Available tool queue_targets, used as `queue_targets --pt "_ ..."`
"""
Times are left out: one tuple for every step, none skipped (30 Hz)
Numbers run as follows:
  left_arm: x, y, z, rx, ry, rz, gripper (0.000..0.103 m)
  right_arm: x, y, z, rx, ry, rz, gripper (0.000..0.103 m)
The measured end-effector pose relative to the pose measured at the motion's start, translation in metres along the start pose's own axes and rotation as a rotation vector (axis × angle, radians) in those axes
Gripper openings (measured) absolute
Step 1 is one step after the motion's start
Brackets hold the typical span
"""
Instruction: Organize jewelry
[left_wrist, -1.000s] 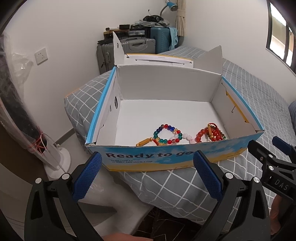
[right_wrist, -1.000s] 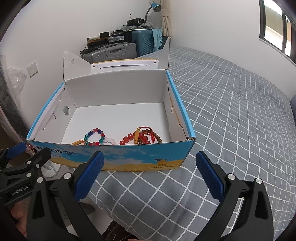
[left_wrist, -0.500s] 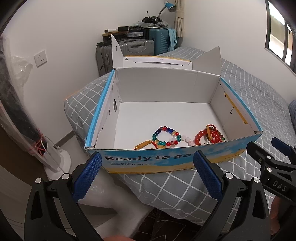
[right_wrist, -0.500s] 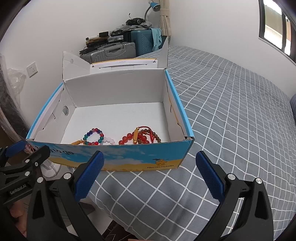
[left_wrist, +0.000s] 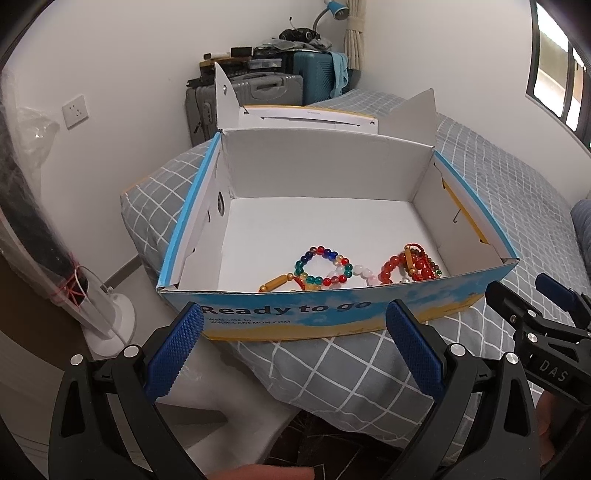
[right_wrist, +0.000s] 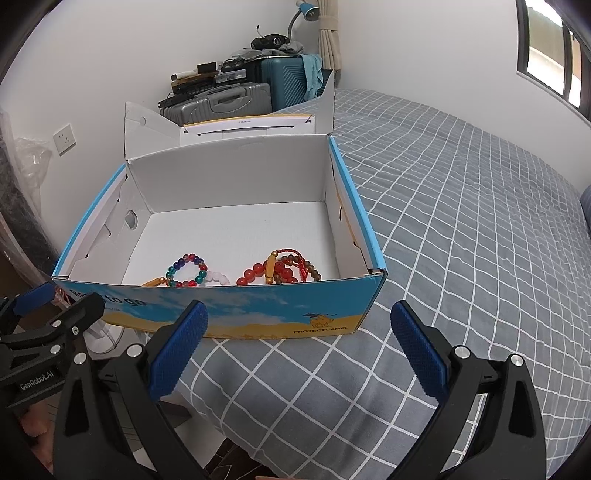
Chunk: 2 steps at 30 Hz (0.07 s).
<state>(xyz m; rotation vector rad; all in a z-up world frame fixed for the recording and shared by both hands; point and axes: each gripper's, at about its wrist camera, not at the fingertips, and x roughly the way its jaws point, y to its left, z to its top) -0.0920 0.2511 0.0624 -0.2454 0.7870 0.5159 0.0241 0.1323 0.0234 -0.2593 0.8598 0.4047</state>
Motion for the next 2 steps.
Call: queue_targets --pt "0.0004 -0.0006 -0.0001 0.001 0.002 0.0 0.097 0.0005 0.0 -0.0002 0.001 0.001 0.0 0.095" --pt "0.0008 -0.0009 -0.0003 0.0 0.002 0.003 0.097 0.0011 0.0 -0.0005 0.002 0.002 0.001 0.095"
